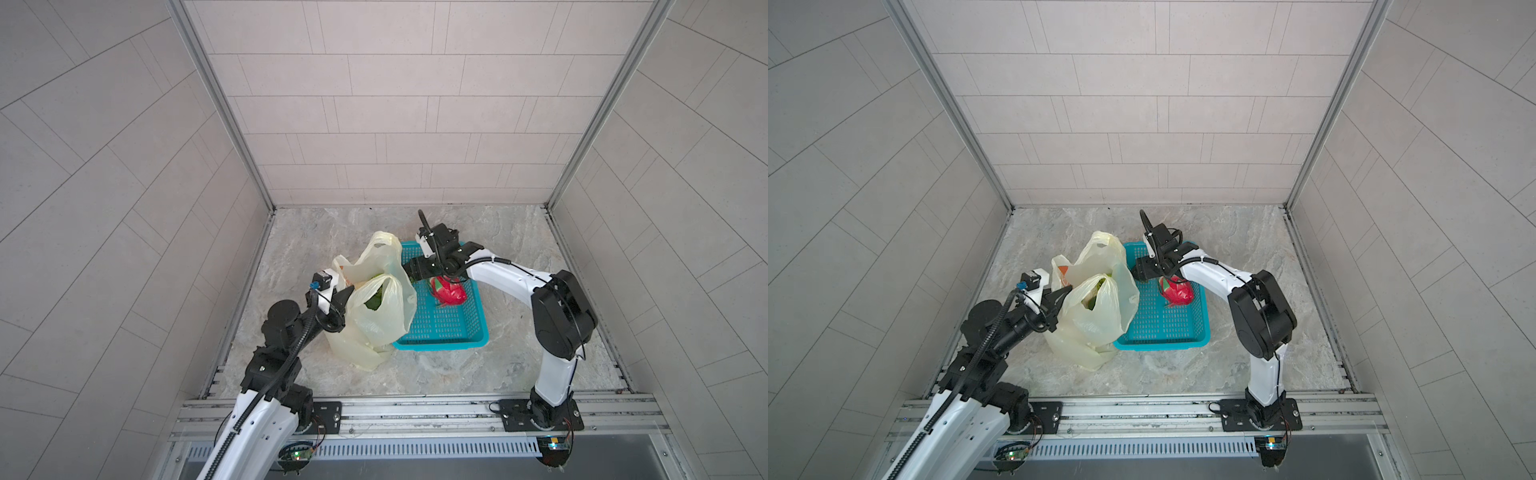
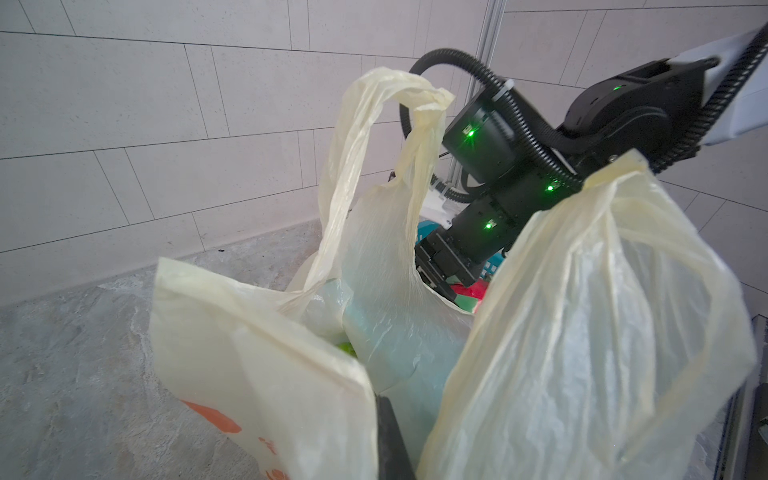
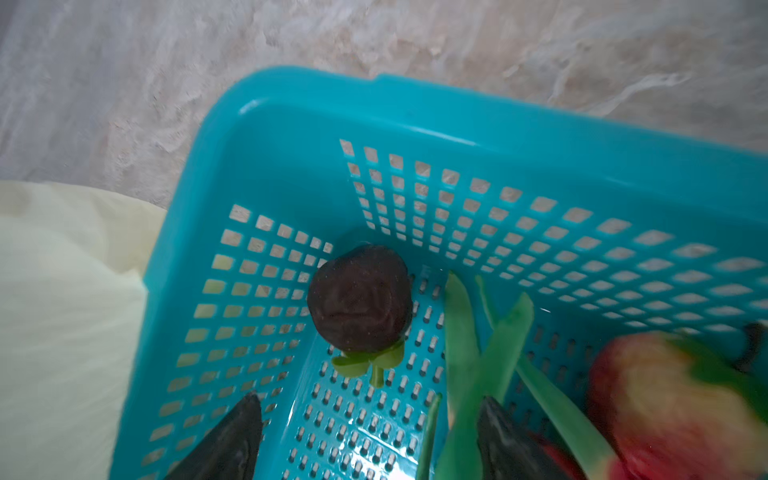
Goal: Place the fruits into the plastic bag
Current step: Pick up the fruit from the bin.
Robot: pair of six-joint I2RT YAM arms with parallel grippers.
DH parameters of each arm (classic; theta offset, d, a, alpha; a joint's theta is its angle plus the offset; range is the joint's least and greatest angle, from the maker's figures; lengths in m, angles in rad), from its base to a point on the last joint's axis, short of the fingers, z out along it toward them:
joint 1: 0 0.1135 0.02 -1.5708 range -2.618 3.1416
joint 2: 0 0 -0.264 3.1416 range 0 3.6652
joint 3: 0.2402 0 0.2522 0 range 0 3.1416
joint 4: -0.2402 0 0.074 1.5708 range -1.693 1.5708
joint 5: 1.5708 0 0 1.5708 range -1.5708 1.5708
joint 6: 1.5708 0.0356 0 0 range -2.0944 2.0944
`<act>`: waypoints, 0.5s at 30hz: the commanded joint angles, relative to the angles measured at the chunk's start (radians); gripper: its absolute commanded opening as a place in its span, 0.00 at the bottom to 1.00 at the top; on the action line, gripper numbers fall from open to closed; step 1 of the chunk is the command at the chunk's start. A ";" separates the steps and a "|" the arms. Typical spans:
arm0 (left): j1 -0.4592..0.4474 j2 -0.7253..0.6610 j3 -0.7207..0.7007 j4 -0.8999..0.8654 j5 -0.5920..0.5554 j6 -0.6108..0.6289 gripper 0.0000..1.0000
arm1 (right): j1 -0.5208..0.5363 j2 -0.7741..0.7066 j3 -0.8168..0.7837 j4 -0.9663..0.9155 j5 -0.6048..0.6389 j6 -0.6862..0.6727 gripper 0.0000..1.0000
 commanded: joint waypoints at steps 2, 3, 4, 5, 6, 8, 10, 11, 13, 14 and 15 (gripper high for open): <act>-0.002 -0.002 0.002 0.009 -0.002 0.019 0.00 | 0.006 0.094 0.094 -0.082 -0.030 -0.019 0.74; -0.003 -0.001 0.002 0.010 0.000 0.019 0.00 | 0.006 0.117 0.115 -0.085 -0.026 -0.020 0.73; -0.002 -0.002 0.002 0.009 0.001 0.018 0.00 | 0.006 0.136 0.135 -0.089 -0.018 -0.019 0.73; -0.002 -0.001 0.002 0.009 0.001 0.017 0.00 | 0.005 0.150 0.147 -0.090 -0.011 -0.019 0.72; -0.003 -0.001 0.002 0.010 -0.001 0.017 0.00 | 0.007 0.165 0.161 -0.090 -0.009 -0.019 0.70; -0.003 0.002 0.002 0.010 0.000 0.018 0.00 | 0.006 0.192 0.189 -0.099 -0.009 -0.019 0.69; -0.002 0.004 0.001 0.012 -0.002 0.018 0.00 | 0.006 0.213 0.207 -0.108 -0.001 -0.018 0.67; -0.002 0.004 0.000 0.015 -0.001 0.018 0.00 | 0.007 0.221 0.213 -0.108 0.008 -0.019 0.65; -0.002 0.004 -0.002 0.016 0.000 0.016 0.00 | 0.009 0.236 0.225 -0.113 0.019 -0.024 0.61; -0.002 0.004 -0.004 0.017 -0.001 0.016 0.00 | 0.009 0.247 0.233 -0.122 0.019 -0.027 0.57; -0.002 0.003 -0.003 0.017 -0.001 0.015 0.00 | 0.010 0.255 0.238 -0.127 0.020 -0.028 0.55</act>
